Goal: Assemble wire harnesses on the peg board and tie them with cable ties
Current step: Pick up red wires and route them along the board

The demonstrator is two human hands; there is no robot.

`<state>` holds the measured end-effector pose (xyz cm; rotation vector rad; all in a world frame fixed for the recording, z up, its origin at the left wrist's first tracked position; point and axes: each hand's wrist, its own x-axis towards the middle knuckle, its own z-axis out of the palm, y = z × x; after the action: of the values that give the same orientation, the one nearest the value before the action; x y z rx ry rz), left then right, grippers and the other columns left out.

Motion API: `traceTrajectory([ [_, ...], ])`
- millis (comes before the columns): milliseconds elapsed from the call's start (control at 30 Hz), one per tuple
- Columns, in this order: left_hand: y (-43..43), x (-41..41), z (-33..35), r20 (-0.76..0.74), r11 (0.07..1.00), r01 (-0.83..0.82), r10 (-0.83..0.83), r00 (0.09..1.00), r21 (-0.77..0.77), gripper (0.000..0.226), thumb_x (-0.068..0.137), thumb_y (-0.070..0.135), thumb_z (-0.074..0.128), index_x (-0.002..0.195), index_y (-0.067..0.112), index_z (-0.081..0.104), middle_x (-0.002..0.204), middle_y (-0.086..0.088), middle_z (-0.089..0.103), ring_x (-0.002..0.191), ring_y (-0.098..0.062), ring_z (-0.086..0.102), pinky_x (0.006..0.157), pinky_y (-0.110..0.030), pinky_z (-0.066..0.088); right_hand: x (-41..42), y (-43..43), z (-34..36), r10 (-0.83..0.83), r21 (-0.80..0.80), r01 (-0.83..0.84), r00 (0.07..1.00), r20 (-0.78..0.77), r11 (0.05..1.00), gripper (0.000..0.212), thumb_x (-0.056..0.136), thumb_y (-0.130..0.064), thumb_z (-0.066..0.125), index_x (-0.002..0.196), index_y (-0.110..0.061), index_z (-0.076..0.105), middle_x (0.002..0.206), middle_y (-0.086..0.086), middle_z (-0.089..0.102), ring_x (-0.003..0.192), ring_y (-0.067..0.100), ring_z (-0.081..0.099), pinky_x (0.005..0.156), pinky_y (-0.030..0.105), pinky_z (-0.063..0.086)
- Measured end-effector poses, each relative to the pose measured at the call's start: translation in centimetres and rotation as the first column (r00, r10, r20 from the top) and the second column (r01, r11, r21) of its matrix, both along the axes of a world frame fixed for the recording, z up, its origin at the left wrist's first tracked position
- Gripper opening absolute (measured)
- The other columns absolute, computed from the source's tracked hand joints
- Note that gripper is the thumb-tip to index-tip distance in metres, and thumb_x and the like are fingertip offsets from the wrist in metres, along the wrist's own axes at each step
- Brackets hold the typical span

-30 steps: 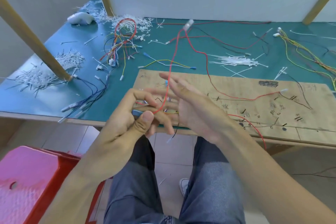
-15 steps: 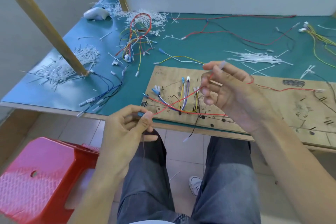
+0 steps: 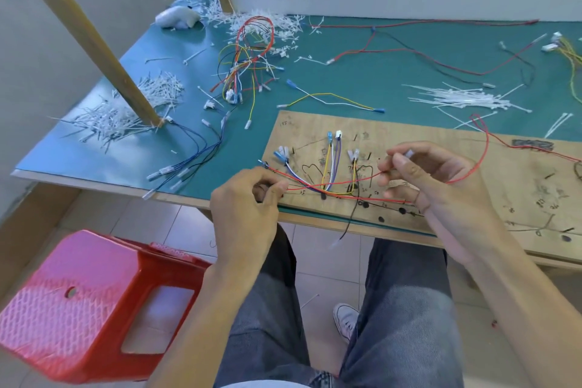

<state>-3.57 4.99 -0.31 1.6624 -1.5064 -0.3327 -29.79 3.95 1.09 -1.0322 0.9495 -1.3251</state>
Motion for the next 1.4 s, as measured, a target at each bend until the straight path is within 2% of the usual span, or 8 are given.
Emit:
traceTrajectory([
  [167,0.0,0.6,-0.6,0.208,0.995,0.098,-0.097,0.973,0.004,0.008,0.094,0.024,0.077,0.099,0.020,0.082,0.100,0.009,0.076,0.091,-0.007,0.064,0.086,-0.024,0.052,-0.8,1.2,-0.4,-0.002,0.052,0.001,1.000,0.021,0.999,0.021,0.091,-0.018,0.074,0.108,-0.006,0.077,0.099,0.023,0.072,0.082,0.032,0.068,0.068,0.032,0.059],
  [333,0.8,1.7,-1.9,0.387,0.985,0.171,-0.155,0.909,-0.007,0.019,0.096,0.021,0.074,0.112,0.015,0.081,0.121,0.007,0.068,0.109,-0.015,0.051,0.087,-0.016,0.039,-1.3,1.8,-0.4,0.019,0.091,-0.026,0.997,0.068,0.996,0.018,0.093,-0.011,0.070,0.109,-0.003,0.075,0.101,0.026,0.070,0.083,0.033,0.066,0.068,0.034,0.058],
  [467,1.5,2.1,-1.7,0.543,0.973,0.230,-0.188,0.818,-0.010,0.028,0.103,0.025,0.059,0.121,0.013,0.076,0.135,0.005,0.061,0.113,-0.024,0.050,0.081,-0.045,0.054,-1.0,1.9,-0.6,-0.089,0.121,0.093,0.995,-0.041,0.988,0.013,0.089,-0.013,0.075,0.100,-0.006,0.078,0.095,0.024,0.075,0.073,0.029,0.066,0.063,0.031,0.059],
  [567,2.2,1.9,-1.2,0.588,0.970,0.241,-0.221,0.778,0.045,0.036,0.101,0.025,0.053,0.128,0.010,0.070,0.140,0.002,0.058,0.115,-0.027,0.046,0.086,-0.049,0.052,-0.8,2.1,-0.9,-0.153,0.137,0.169,0.981,-0.118,0.976,0.009,0.090,-0.011,0.077,0.097,-0.007,0.080,0.094,0.022,0.078,0.067,0.023,0.068,0.056,0.026,0.058],
  [700,2.6,0.2,0.1,0.640,0.971,0.240,-0.185,0.746,0.000,0.042,0.100,0.020,0.059,0.142,0.011,0.060,0.142,-0.002,0.055,0.122,-0.030,0.046,0.096,-0.044,0.045,-0.6,1.9,-1.2,-0.180,0.164,0.213,0.964,-0.193,0.963,0.004,0.093,-0.010,0.077,0.095,-0.011,0.078,0.090,0.017,0.079,0.062,0.019,0.068,0.048,0.024,0.054],
  [867,2.9,-5.1,-0.6,0.703,0.878,0.464,-0.405,0.584,0.120,0.044,0.098,0.023,0.062,0.140,0.009,0.061,0.140,-0.003,0.059,0.131,-0.025,0.053,0.109,-0.037,0.039,-0.4,0.9,-0.8,-0.232,0.183,0.282,0.940,-0.252,0.942,0.016,0.091,-0.007,0.079,0.093,-0.013,0.064,0.086,0.016,0.079,0.047,0.017,0.061,0.035,0.021,0.038],
  [1067,2.7,-5.4,-1.8,0.648,0.888,0.443,-0.408,0.643,0.120,0.044,0.104,0.030,0.053,0.141,0.007,0.060,0.140,-0.004,0.056,0.129,-0.024,0.052,0.109,-0.039,0.044,0.7,-1.0,0.1,-0.323,0.148,0.389,0.884,-0.338,0.909,0.019,0.085,-0.007,0.085,0.086,-0.011,0.067,0.072,0.008,0.075,0.052,0.027,0.072,0.036,0.021,0.037],
  [1400,2.0,-5.0,-1.4,0.681,0.867,0.485,-0.425,0.596,0.117,0.043,0.105,0.035,0.046,0.136,0.010,0.063,0.130,0.000,0.063,0.130,-0.023,0.051,0.105,-0.035,0.036,2.6,-3.8,1.3,-0.242,0.315,0.235,0.970,-0.019,0.919,0.011,0.091,-0.001,0.077,0.099,0.000,0.070,0.086,0.011,0.076,0.085,0.026,0.080,0.057,0.024,0.060],
])
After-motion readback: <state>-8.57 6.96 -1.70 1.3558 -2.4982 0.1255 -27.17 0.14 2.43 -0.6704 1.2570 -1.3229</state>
